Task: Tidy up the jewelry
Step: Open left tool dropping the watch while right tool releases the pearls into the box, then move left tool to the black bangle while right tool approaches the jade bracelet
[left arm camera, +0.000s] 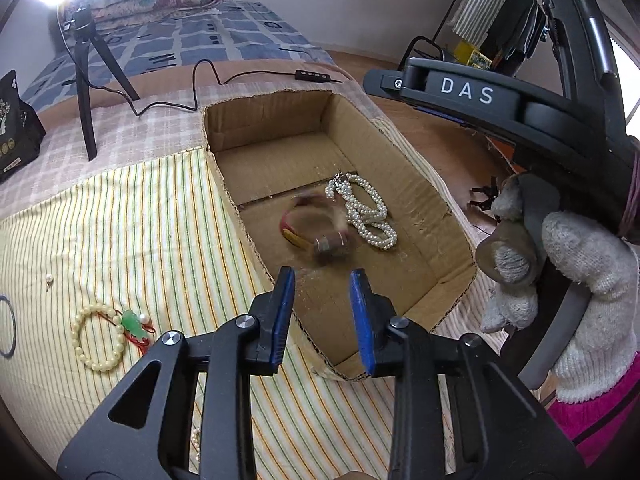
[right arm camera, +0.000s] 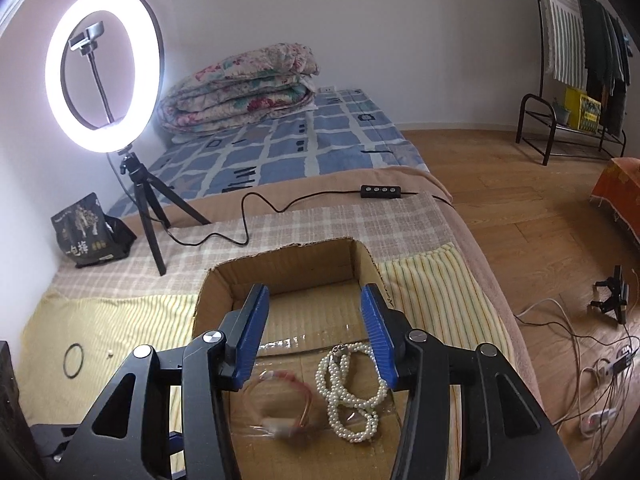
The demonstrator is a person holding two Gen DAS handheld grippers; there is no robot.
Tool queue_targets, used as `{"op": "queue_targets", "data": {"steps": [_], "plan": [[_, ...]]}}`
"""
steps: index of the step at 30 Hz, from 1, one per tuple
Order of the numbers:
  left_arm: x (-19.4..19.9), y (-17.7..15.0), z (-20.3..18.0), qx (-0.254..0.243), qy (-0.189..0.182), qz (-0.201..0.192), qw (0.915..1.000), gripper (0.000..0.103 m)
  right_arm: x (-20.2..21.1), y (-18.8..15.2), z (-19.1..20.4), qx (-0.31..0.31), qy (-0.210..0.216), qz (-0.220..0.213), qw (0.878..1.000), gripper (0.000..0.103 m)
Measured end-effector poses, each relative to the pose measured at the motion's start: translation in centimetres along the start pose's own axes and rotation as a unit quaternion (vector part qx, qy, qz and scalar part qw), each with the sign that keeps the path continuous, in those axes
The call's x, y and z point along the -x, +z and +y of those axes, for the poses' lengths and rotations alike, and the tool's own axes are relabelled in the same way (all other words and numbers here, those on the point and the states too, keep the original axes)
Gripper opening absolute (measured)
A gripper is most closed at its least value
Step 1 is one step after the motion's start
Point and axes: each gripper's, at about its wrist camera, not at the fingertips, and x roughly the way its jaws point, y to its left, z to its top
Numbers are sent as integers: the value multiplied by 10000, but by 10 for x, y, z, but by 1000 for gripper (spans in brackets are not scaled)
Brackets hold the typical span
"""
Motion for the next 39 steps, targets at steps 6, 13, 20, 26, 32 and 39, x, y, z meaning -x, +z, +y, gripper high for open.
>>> {"op": "queue_targets", "data": {"steps": [6,13,20,26,32,39], "plan": [[14,-1,1,4,6,-74,10000,28,9,3,4,28,-57,-31,10000,47],[42,-2,6,28,45,-243,9997,28,26,9,15,113,-150,-107,9998,47],[71,-4,17,60,131,-435,9989,28,51,13,28,216,-247,-271,9991,55],[96,-7,42,133,278,-500,9983,29,71,10,41,293,-258,-302,9988,55],[114,-18,82,108,508,-484,9975,43,93,-1,59,405,-134,-332,9985,62],[141,-28,137,363,879,-673,9932,64,100,-25,90,630,55,-183,9978,71]]}}
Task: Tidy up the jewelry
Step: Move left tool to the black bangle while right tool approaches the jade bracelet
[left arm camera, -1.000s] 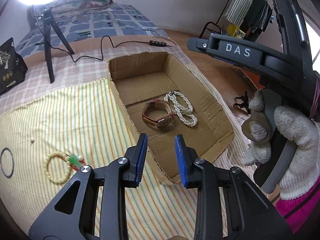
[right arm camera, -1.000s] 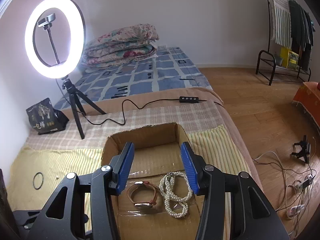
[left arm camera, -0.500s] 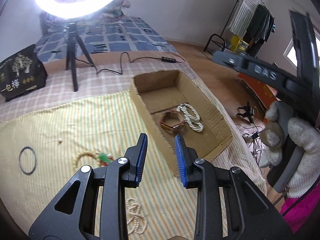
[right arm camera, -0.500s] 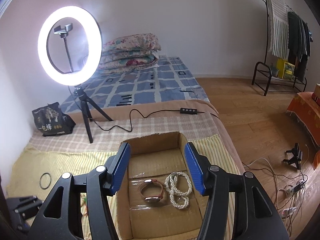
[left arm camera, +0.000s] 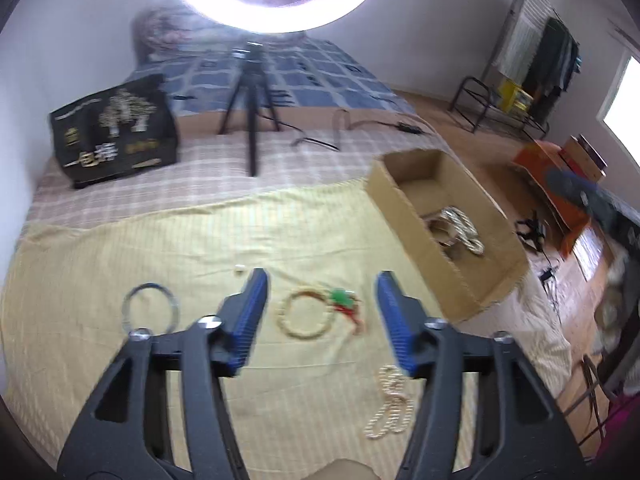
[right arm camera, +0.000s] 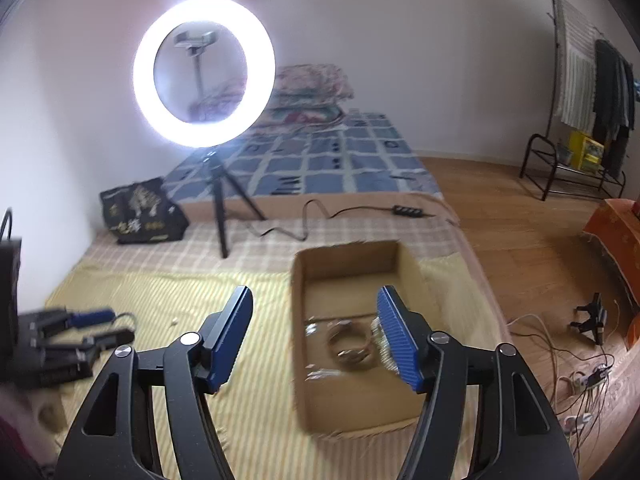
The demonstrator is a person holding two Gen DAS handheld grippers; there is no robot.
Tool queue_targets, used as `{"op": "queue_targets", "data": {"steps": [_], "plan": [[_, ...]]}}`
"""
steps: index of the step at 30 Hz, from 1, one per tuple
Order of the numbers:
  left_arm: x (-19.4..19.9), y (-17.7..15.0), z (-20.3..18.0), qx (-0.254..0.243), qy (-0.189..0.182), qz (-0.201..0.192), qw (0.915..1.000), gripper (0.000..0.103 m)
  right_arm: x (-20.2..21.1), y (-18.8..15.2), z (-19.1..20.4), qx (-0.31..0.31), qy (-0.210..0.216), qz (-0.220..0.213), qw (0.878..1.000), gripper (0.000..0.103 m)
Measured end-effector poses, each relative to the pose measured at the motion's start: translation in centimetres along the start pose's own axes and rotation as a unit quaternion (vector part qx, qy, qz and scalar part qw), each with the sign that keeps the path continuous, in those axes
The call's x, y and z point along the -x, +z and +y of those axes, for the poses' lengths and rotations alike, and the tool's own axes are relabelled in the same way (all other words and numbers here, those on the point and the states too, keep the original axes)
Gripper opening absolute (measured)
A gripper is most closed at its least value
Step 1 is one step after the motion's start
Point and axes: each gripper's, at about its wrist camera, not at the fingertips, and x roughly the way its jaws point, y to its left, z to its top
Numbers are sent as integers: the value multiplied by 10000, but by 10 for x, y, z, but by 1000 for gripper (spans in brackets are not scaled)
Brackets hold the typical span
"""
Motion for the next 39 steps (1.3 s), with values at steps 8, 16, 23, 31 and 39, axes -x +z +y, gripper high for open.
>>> {"op": "queue_targets", "data": {"steps": [8,16,23,31,39], "plan": [[13,-4,58,372,335,-160,9986,67,0,-26,52,424,424,171,9981,80],[20,-7,94,668,431,-152,9967,67,-23,-52,91,794,756,830,9905,80],[17,-12,121,828,477,-51,9954,67,-52,-64,96,436,982,1347,9850,80],[8,-24,151,918,606,140,9938,67,-83,-75,98,410,1090,1657,9793,55],[-12,-38,186,1242,600,476,9893,67,-109,-98,116,1347,812,1915,9688,32]]}}
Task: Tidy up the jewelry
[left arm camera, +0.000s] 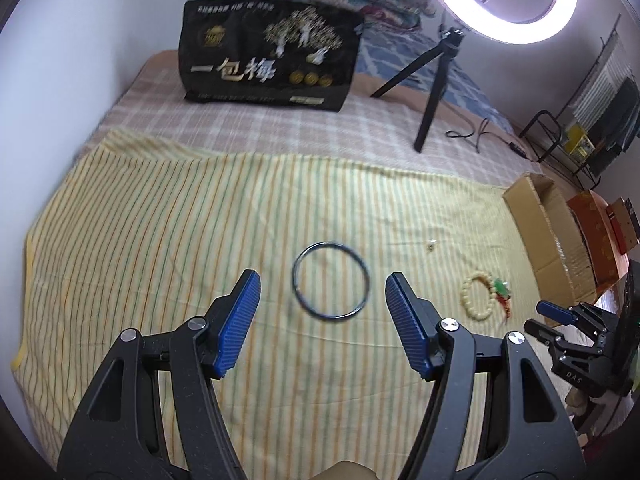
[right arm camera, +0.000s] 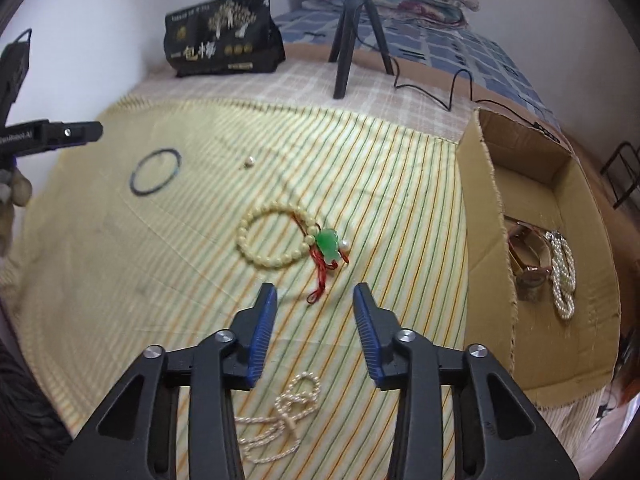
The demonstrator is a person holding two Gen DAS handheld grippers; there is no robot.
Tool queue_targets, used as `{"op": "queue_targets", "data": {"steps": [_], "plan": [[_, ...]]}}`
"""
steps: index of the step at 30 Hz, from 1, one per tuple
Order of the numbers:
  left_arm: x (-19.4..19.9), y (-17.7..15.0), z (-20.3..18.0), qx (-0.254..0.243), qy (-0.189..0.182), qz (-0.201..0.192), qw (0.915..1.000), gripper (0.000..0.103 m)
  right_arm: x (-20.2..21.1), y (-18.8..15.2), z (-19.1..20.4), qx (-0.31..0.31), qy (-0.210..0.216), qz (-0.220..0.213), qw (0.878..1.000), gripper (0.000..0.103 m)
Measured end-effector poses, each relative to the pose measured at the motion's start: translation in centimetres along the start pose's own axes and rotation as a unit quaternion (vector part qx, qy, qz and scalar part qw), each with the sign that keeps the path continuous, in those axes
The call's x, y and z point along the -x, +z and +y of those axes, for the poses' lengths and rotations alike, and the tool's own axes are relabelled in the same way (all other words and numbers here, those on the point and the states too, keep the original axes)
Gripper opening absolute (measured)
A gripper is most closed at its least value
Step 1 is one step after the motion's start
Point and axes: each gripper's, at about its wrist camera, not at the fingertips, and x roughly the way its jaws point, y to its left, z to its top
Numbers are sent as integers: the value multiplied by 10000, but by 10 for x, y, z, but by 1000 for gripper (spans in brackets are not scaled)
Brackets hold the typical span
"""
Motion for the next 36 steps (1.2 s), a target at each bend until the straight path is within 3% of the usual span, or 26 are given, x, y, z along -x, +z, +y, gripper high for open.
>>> {"op": "queue_targets", "data": {"steps": [13,33,36], "plan": [[-47,-4,17,158,9,545,9984,56,-34,6,-9,195,-105,215,9995,24],[-81,-3,19,234,92,772,9967,53,-47,10,-7,246,-24,154,9996,22],[-84,-4,20,222,173,772,9966,47,-49,10,-6,250,-14,155,9996,18]]}}
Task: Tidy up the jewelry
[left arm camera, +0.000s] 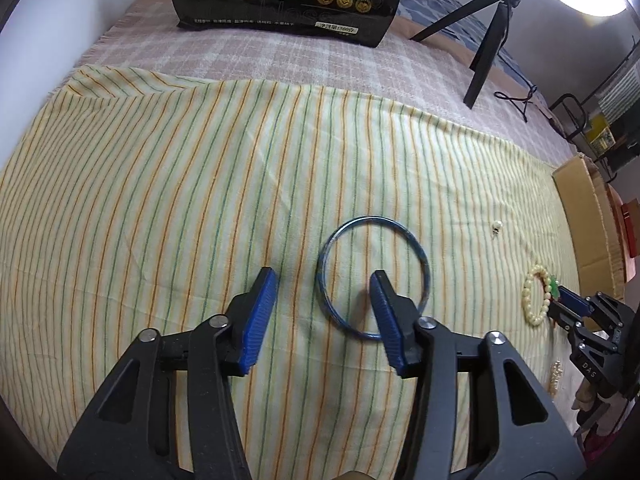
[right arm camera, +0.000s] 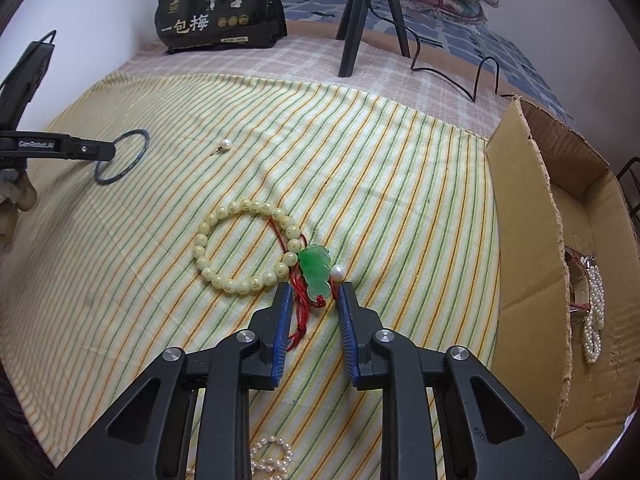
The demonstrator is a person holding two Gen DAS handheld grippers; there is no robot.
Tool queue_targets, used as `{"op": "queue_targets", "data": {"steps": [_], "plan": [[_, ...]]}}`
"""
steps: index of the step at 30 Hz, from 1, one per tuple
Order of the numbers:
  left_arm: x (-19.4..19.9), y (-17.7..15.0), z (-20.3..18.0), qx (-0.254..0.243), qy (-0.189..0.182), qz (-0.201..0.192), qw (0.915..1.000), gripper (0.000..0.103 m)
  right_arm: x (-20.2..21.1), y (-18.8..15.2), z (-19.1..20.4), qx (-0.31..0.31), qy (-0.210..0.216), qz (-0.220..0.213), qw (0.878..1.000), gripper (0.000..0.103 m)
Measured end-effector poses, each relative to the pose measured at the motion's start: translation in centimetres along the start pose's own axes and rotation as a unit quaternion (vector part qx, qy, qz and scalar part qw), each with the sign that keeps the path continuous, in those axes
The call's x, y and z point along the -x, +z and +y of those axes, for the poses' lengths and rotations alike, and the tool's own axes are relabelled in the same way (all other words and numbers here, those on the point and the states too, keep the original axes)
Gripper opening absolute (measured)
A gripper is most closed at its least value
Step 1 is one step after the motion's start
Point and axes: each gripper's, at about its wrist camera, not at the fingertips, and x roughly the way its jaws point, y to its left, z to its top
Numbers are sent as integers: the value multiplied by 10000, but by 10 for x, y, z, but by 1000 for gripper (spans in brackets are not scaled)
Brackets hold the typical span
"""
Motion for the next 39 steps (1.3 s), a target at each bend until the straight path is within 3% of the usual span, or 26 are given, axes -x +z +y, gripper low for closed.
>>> {"op": "queue_targets", "data": {"steps": [4,8,13,25,39], "plan": [[-1,-1,1,4,194,-85,9998,29,-1,0,2,24,8,10,10000,10],[0,0,3,68,241,-135,9996,6,1,1,4,34,-27,-18,10000,8],[3,-1,3,131,182,-146,9996,2,9,1,5,61,-69,-76,9999,8],[40,3,-2,298,-118,-504,9982,1,44,6,14,33,30,-434,9990,7],[91,-1,-43,-36,-652,-906,9937,1,87,16,8,-160,75,-878,9960,7]]}}
